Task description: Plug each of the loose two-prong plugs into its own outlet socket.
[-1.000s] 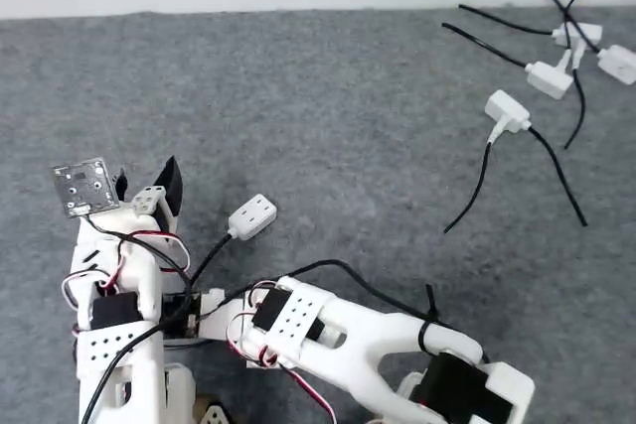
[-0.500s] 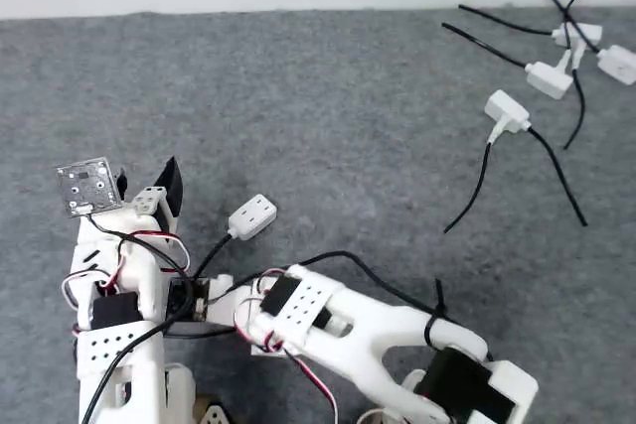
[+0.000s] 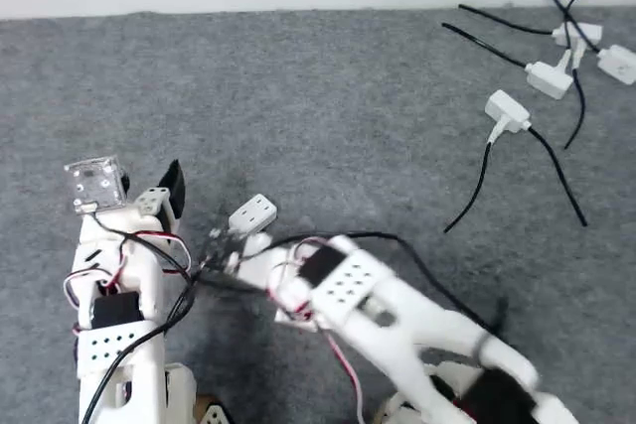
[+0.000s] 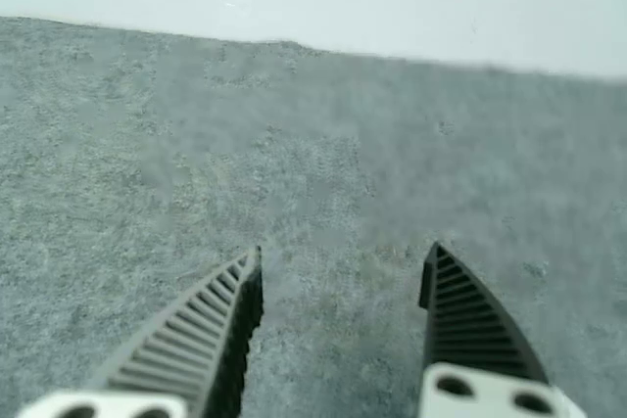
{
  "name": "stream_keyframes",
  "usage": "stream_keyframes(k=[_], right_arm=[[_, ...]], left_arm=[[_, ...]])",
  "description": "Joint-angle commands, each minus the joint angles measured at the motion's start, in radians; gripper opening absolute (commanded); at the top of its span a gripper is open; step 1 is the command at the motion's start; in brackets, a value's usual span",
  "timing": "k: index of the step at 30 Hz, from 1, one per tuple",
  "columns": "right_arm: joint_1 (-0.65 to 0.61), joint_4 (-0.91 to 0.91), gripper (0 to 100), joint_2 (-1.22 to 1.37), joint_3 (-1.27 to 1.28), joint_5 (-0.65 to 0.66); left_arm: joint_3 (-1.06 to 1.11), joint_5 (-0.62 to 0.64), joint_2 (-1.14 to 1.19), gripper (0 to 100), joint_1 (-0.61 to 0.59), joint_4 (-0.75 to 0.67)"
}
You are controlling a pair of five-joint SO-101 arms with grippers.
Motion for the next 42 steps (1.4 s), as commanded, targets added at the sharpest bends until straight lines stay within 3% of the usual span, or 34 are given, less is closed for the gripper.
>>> stream_keyframes(k=[1, 6, 15, 21, 31, 36, 42], right_arm=[[0.059, 0.079, 0.9, -0.209, -0.015, 0.011], [0.065, 0.186, 0.9, -0.447, -0.025, 0.008], [0.065, 0.414, 0.9, -0.751, -0.146, -0.037], [0.067, 0.518, 0.9, -0.840, -0.221, -0.031], [0.067, 0.435, 0.9, -0.848, -0.152, -0.029], [0.067, 0.348, 0.9, -0.780, -0.054, -0.029], [0.087, 0.157, 0.9, -0.598, 0.043, -0.031]], left_arm=[[-0.159, -0.052, -0.029, 25, 0.018, 0.164], [-0.262, 0.026, -0.029, 25, -0.012, 0.298], [-0.265, 0.115, -0.028, 25, -0.170, 0.262], [-0.260, 0.115, -0.021, 25, -0.169, 0.261], [-0.180, 0.025, -0.029, 25, 0.244, 0.339], [-0.234, -0.060, -0.086, 25, 0.305, 0.427], [-0.260, -0.086, -0.310, 25, 0.354, 0.566]])
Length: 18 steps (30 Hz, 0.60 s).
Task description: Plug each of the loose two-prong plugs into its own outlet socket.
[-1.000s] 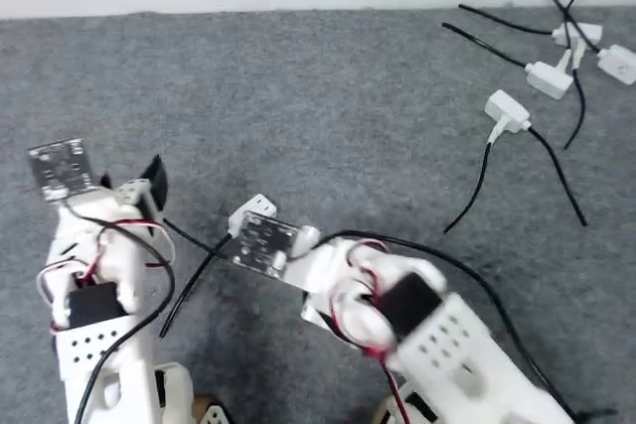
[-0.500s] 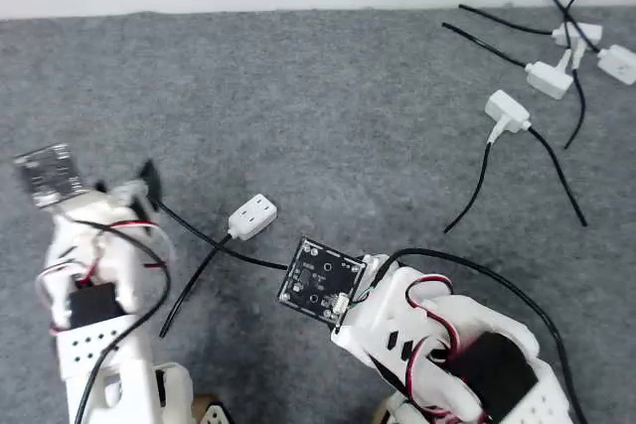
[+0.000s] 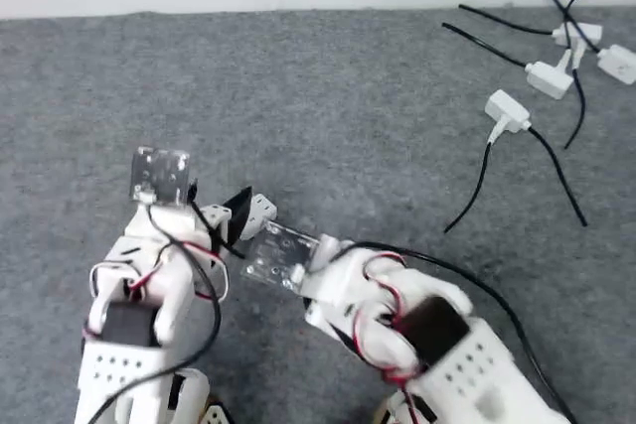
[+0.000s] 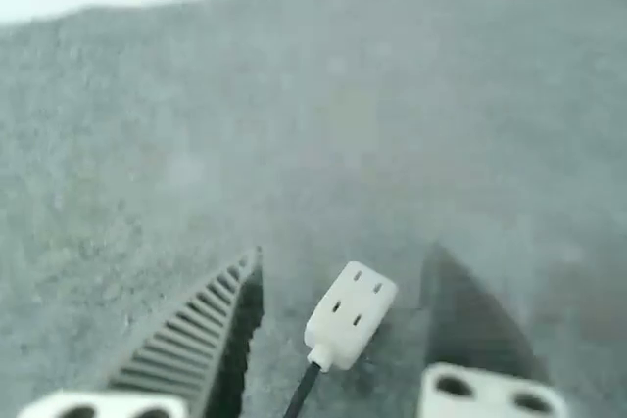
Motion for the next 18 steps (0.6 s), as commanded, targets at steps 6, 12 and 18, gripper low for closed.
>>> stream_keyframes(k=[6, 12, 18], right_arm=[[0.110, -0.194, 0.9, 0.243, 0.000, -0.006], [0.101, -0.191, 0.9, 0.232, 0.002, -0.008], [0.101, -0.091, 0.9, 0.065, 0.006, -0.006]], left_arm=[[0.048, -0.091, -0.362, 25, 0.141, 0.055], [0.087, -0.114, -0.353, 25, 0.146, 0.028], [0.091, -0.110, -0.244, 25, 0.038, -0.052]])
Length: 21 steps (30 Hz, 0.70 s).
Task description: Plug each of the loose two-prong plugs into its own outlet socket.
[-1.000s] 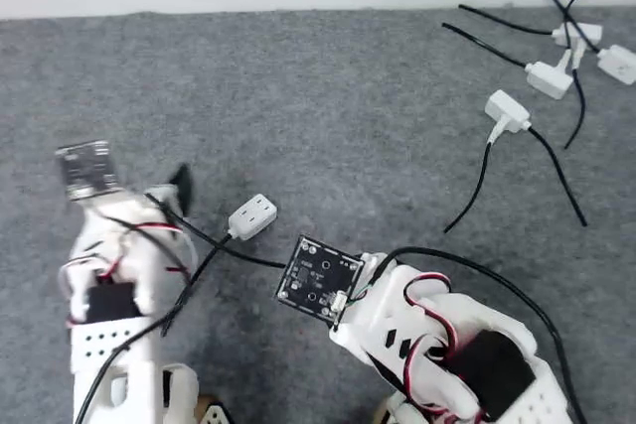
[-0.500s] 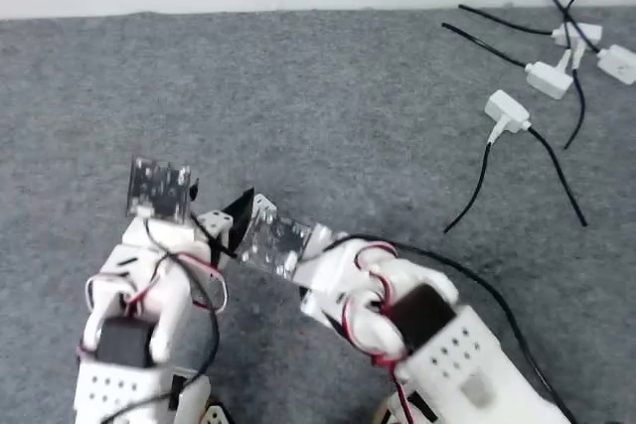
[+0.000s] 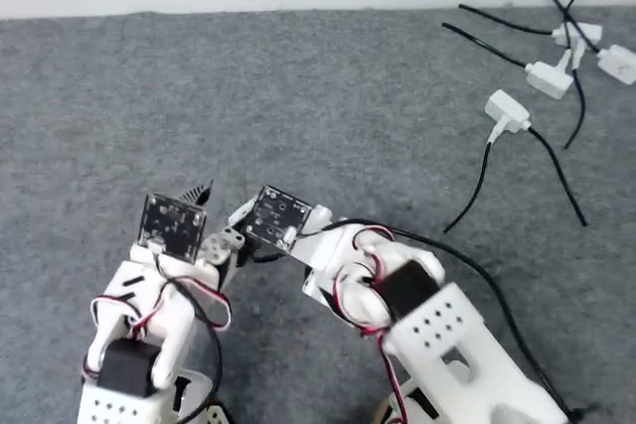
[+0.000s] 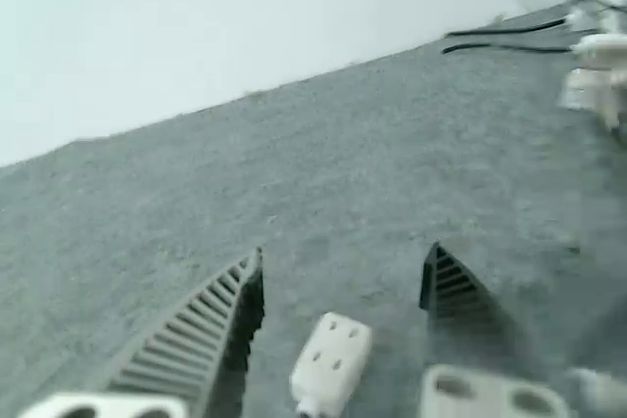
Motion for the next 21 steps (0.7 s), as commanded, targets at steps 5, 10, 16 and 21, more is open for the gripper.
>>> stream_keyframes(k=[5, 10, 16, 21], right_arm=[[0.002, 0.117, 0.9, -0.265, -0.061, -0.005], [0.004, 0.142, 0.9, -0.220, -0.130, -0.005], [0.004, 0.085, 0.9, -0.087, -0.163, -0.006], [0.010, 0.036, 0.9, -0.027, -0.163, -0.011]], left_arm=[[0.025, -0.008, 0.138, 25, -0.029, -0.106], [0.025, 0.011, 0.143, 25, 0.089, -0.055], [0.018, 0.009, 0.143, 25, 0.146, -0.043], [0.012, 0.009, 0.143, 25, 0.150, -0.043]])
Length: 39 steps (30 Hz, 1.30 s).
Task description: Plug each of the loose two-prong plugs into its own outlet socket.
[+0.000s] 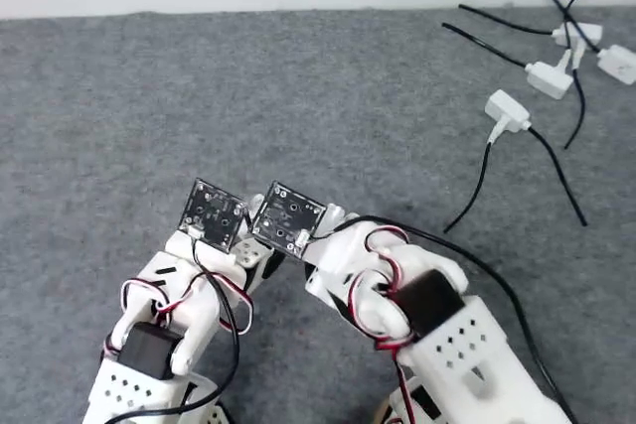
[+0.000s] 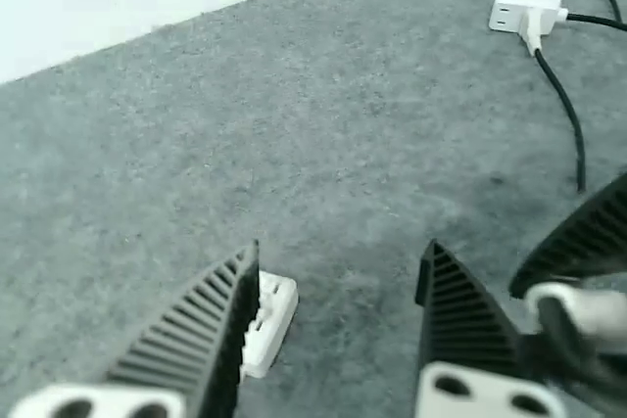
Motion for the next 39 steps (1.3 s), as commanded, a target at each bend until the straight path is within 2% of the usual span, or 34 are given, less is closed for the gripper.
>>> stream_keyframes(k=[1, 9, 15, 19, 25, 30, 39], right_arm=[[0.012, -0.042, 0.9, 0.028, -0.060, -0.011], [0.114, -0.097, 0.9, 0.067, -0.057, -0.009], [0.117, -0.097, 0.9, 0.082, -0.040, -0.015], [0.085, -0.094, 0.9, 0.036, 0.005, -0.017], [0.079, -0.059, 0.9, -0.079, 0.011, -0.035], [0.061, -0.044, 0.9, -0.104, 0.012, -0.040], [-0.021, -0.087, 0.9, -0.107, 0.029, -0.100]], left_arm=[[-0.028, 0.006, 0.005, 25, 0.020, 0.008], [-0.031, 0.012, 0.005, 25, 0.097, 0.020], [-0.054, 0.012, 0.005, 25, 0.101, 0.018], [-0.061, 0.006, 0.005, 25, 0.086, 0.017], [-0.045, 0.009, 0.005, 25, -0.020, 0.015], [-0.044, 0.015, 0.005, 25, -0.025, 0.014], [-0.044, 0.169, 0.005, 25, -0.023, -0.054]])
